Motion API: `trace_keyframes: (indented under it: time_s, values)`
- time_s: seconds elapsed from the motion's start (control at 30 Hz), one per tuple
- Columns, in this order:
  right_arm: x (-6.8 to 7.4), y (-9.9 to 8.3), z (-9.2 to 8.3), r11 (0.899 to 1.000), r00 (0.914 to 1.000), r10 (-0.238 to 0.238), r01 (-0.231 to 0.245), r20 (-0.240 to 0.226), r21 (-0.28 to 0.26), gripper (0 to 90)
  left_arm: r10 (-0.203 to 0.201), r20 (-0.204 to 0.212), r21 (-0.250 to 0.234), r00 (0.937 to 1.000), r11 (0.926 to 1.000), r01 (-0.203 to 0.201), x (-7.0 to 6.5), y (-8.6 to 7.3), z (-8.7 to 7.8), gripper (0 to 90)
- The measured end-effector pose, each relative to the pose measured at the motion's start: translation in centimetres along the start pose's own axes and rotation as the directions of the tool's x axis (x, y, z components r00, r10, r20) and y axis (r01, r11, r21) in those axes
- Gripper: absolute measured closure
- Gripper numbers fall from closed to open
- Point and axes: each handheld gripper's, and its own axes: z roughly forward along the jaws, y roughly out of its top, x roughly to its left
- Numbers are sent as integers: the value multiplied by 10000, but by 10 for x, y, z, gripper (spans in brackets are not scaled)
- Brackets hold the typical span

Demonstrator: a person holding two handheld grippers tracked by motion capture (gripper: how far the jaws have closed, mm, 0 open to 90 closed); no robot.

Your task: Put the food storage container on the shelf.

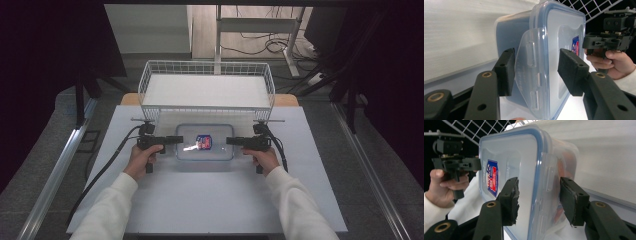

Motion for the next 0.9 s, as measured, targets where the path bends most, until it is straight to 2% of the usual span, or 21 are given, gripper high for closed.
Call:
trace_keyframes:
  time_s: [0.07,0.47,0.5,0.63,0.67,0.77,0.83,0.9]
  values:
    - [0,0,1,9998,9998,189,-189,97,-76,499,-198,9,-80,9998,9998,198,1,0,1,487]
    - [-2,-1,6,9953,9956,771,-736,539,-636,486,-519,-138,-218,9986,9984,516,7,1,6,472]
    - [-1,-1,6,9958,9951,717,-676,674,-612,484,-398,-160,-197,9991,9990,395,8,1,6,466]
    - [1,-2,7,9947,9941,663,-590,855,-848,485,-512,-178,-267,9985,9984,507,6,1,6,461]
    - [2,-2,7,9946,9941,662,-588,861,-858,471,-517,-159,-276,9985,9983,512,5,0,7,433]
    - [7,-3,7,9932,9929,560,-446,1051,-1080,428,-308,-436,-300,9986,9991,296,0,-2,5,386]
    - [12,-4,6,9936,9892,192,-27,1455,-1129,395,-33,-571,-263,9984,9997,18,-4,-2,2,359]
    - [19,-6,3,9920,9817,-321,543,1878,-1140,375,321,-779,-133,9964,9994,-333,-11,-4,-4,336]
